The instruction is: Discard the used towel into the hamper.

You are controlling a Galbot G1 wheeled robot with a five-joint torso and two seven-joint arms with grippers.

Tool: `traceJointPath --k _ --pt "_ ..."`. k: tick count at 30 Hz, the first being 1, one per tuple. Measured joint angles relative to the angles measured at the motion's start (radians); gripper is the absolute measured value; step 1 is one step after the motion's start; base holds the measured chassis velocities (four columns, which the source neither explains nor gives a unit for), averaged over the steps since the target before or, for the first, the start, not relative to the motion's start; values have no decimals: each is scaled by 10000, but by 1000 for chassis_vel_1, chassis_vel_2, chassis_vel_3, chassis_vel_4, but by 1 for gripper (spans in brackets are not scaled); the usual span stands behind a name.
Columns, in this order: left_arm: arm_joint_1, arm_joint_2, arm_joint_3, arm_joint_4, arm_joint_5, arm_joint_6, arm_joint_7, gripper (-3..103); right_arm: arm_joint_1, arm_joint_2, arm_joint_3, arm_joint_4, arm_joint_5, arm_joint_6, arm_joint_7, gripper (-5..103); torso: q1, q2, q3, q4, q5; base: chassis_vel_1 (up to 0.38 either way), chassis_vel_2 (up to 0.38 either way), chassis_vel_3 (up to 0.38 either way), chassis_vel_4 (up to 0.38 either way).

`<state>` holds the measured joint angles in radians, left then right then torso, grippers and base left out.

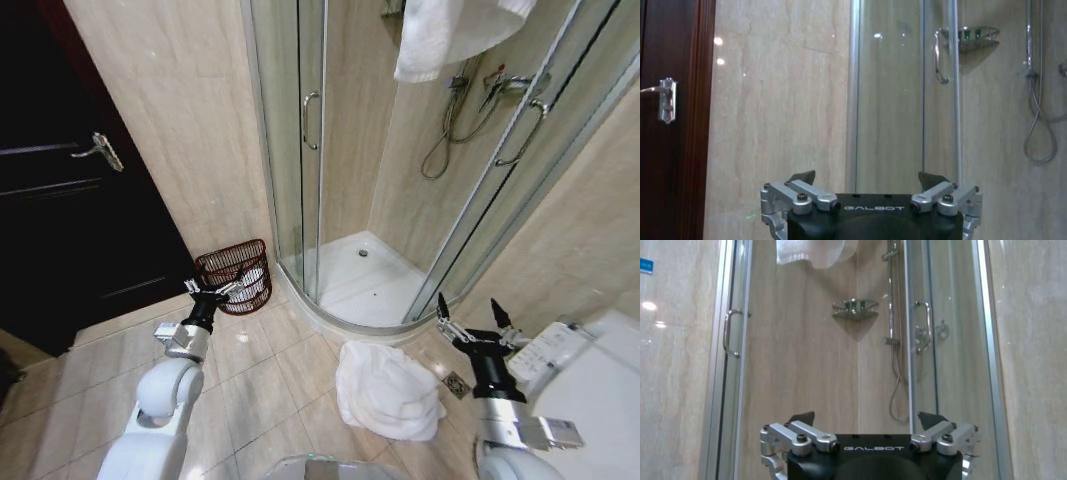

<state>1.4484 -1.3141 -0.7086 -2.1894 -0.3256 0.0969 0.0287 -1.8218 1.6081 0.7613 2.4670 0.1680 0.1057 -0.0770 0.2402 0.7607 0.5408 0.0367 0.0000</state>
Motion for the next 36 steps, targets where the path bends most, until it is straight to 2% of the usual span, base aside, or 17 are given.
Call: traceJointPath --k 36 --pt "97 -23 -125 -221 -279 76 12 100 60 0 -102 97 -198 -112 45 100 729 1676 946 0 0 0 0 0 0"
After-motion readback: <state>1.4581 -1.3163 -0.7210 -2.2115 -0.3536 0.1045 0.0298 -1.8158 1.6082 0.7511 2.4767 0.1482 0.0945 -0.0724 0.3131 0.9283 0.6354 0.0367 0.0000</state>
